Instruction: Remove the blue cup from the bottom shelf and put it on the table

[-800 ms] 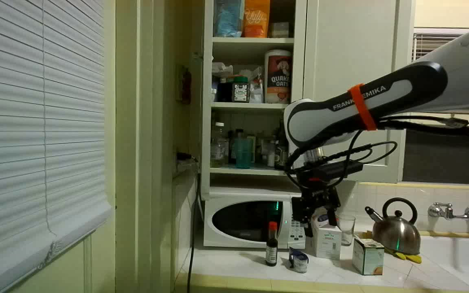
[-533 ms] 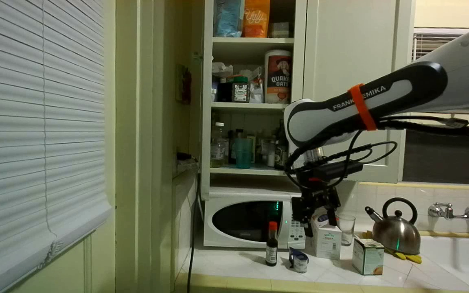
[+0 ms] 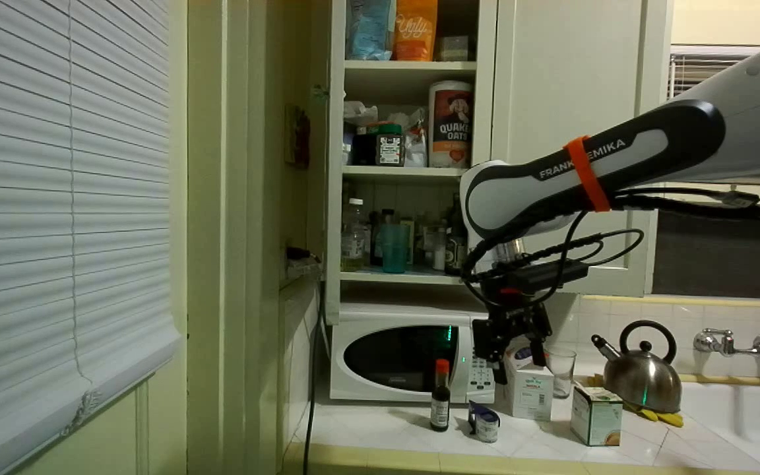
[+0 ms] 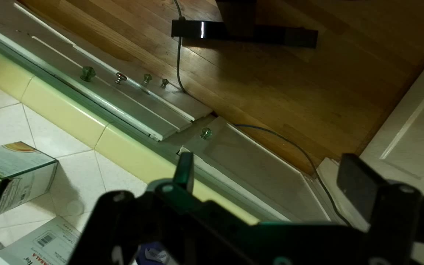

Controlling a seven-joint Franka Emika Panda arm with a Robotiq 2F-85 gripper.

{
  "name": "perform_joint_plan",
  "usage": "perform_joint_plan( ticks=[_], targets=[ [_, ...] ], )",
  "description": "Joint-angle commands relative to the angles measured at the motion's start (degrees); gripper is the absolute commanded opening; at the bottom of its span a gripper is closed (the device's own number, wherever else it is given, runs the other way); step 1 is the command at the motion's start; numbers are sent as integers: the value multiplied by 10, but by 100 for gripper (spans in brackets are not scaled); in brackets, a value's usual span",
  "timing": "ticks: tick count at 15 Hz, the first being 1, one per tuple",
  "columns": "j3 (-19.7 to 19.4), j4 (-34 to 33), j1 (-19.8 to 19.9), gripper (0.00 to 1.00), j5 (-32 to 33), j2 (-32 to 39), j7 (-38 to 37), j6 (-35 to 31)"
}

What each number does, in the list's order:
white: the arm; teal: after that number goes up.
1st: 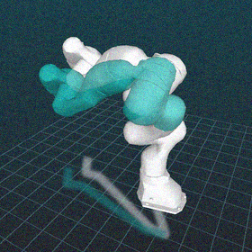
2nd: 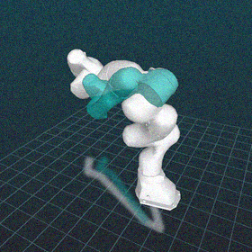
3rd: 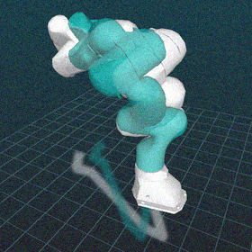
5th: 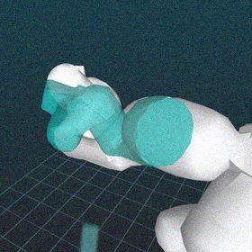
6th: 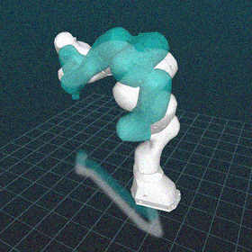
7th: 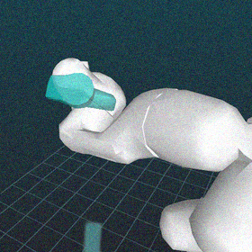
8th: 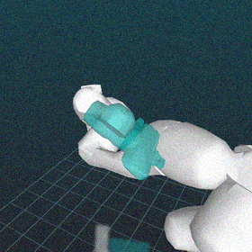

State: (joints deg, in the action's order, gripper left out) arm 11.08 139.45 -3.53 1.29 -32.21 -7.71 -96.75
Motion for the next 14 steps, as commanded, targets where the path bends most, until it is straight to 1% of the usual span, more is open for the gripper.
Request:
perform_joint_plan(
  ticks=[1, 5, 8, 10, 13, 14],
  targets=[
    [-8, -1, -10, 100, 4, 1, -4, 1],
    [-8, -1, -10, 100, 4, 1, -4, 1],
    [-16, -45, -5, 100, -42, 41, -45, -33],
    [-23, -88, -2, 100, -71, 64, -63, -46],
    [-31, -157, 14, 100, -85, 99, -111, -77],
    [-36, -189, 20, 100, -89, 112, -127, -76]
  ],
)
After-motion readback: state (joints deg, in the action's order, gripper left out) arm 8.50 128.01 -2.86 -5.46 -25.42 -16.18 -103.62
